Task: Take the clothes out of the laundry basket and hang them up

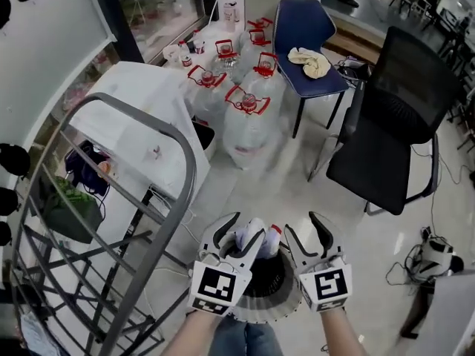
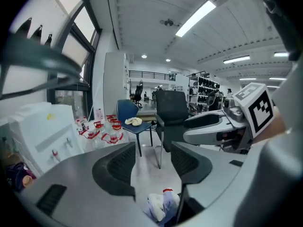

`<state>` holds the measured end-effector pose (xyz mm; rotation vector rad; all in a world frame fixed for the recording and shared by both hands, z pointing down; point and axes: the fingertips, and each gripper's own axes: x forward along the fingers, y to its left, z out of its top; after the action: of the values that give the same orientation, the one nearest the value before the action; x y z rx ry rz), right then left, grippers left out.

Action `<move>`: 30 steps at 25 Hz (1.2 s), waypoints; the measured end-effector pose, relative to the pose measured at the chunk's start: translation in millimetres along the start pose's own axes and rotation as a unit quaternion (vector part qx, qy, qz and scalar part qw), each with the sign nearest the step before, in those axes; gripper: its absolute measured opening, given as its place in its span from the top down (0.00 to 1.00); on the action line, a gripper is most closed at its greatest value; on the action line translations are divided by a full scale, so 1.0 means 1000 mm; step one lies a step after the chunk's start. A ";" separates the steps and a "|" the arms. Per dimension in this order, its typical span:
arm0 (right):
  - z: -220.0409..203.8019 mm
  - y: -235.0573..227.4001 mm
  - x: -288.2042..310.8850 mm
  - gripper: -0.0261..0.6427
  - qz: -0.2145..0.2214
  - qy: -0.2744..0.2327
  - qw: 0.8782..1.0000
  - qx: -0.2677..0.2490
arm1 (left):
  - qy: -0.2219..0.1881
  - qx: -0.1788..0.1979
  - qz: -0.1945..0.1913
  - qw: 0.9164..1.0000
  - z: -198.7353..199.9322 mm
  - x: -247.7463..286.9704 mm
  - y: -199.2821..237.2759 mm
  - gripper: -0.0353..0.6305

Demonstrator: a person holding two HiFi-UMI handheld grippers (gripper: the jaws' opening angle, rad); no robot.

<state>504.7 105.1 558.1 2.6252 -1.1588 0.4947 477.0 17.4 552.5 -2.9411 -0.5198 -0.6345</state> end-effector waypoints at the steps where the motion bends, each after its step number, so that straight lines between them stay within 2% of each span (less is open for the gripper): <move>1: -0.015 0.001 0.010 0.62 0.001 0.012 1.000 -0.003 | 0.008 -0.001 -0.004 1.000 -0.016 0.014 0.002 0.58; 4: -0.062 0.005 0.041 0.62 0.006 0.032 0.999 -0.016 | 0.034 -0.007 -0.019 0.999 -0.066 0.052 0.009 0.58; 8: -0.117 0.013 0.071 0.63 0.031 0.084 0.995 -0.033 | 0.072 -0.011 -0.040 0.997 -0.129 0.092 0.008 0.58; 16: -0.207 0.037 0.119 0.63 0.096 0.166 0.978 -0.086 | 0.124 -0.036 -0.054 0.990 -0.207 0.137 0.016 0.58; 19: -0.246 0.043 0.130 0.63 0.113 0.216 0.964 -0.107 | 0.138 -0.046 -0.051 0.988 -0.227 0.144 0.021 0.58; 24: -0.301 0.048 0.141 0.63 0.135 0.298 0.934 -0.142 | 0.146 -0.053 -0.058 0.986 -0.242 0.146 0.021 0.58; 30: -0.347 0.051 0.143 0.64 0.165 0.385 0.889 -0.186 | 0.148 -0.061 -0.062 0.985 -0.252 0.148 0.020 0.58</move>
<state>482.9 93.6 936.3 1.6365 -1.2348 1.1182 513.1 4.8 843.0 -2.8622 -0.6563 -1.1336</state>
